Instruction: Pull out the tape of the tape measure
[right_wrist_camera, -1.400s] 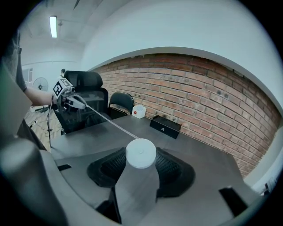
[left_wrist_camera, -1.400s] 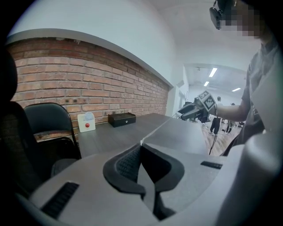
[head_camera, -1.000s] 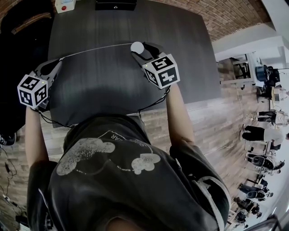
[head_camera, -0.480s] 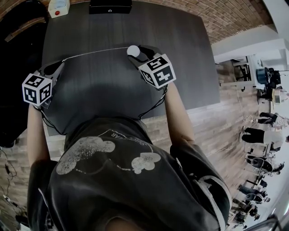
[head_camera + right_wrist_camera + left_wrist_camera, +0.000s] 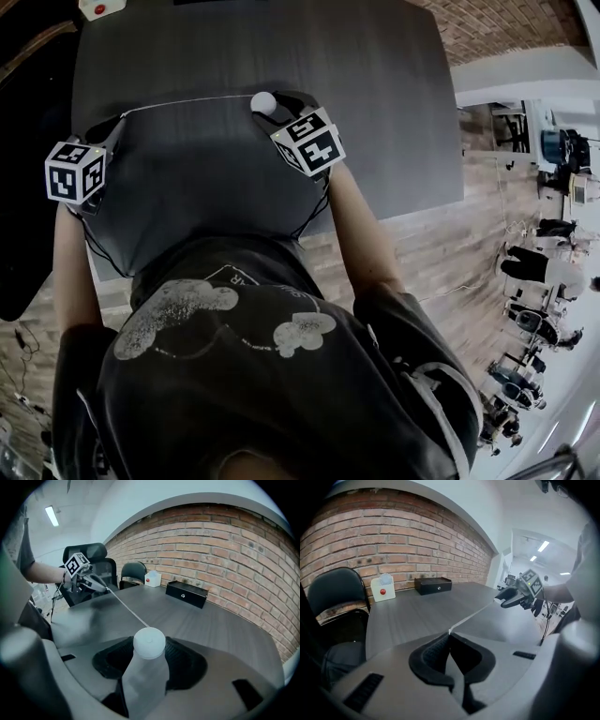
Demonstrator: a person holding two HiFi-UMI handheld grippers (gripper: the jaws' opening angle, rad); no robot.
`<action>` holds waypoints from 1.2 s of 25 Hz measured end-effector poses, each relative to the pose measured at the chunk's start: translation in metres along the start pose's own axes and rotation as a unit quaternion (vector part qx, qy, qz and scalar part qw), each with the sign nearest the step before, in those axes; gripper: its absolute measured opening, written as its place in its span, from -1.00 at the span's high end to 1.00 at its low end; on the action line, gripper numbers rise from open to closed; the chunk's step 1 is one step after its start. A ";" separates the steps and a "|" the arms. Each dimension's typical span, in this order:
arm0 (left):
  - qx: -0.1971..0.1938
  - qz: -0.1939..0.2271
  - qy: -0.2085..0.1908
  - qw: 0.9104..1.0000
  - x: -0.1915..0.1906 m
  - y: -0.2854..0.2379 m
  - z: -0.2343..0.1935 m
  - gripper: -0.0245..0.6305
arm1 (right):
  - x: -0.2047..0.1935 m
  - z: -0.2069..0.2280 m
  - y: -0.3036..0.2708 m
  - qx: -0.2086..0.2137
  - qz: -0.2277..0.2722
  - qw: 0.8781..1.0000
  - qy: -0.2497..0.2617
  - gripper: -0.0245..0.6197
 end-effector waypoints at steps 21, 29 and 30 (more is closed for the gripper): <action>0.011 -0.116 0.004 0.993 -0.081 -0.032 -0.046 0.89 | -0.030 -0.032 -0.080 0.079 -0.067 0.995 0.001 0.21; 0.011 -0.134 0.003 0.991 -0.091 -0.033 -0.041 0.89 | -0.036 -0.033 -0.083 0.078 -0.070 0.995 0.003 0.21; 0.012 -0.134 0.004 0.991 -0.091 -0.033 -0.040 0.89 | -0.035 -0.033 -0.083 0.076 -0.069 0.995 0.001 0.21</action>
Point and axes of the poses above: the fingertips, and each gripper's own axes: y backward along the fingers, z to its right, x out of its top, the point moved 1 cm from there along y, backward along the fingers, and after that the axes turned 3 degrees about x, right-handed, at the moved point
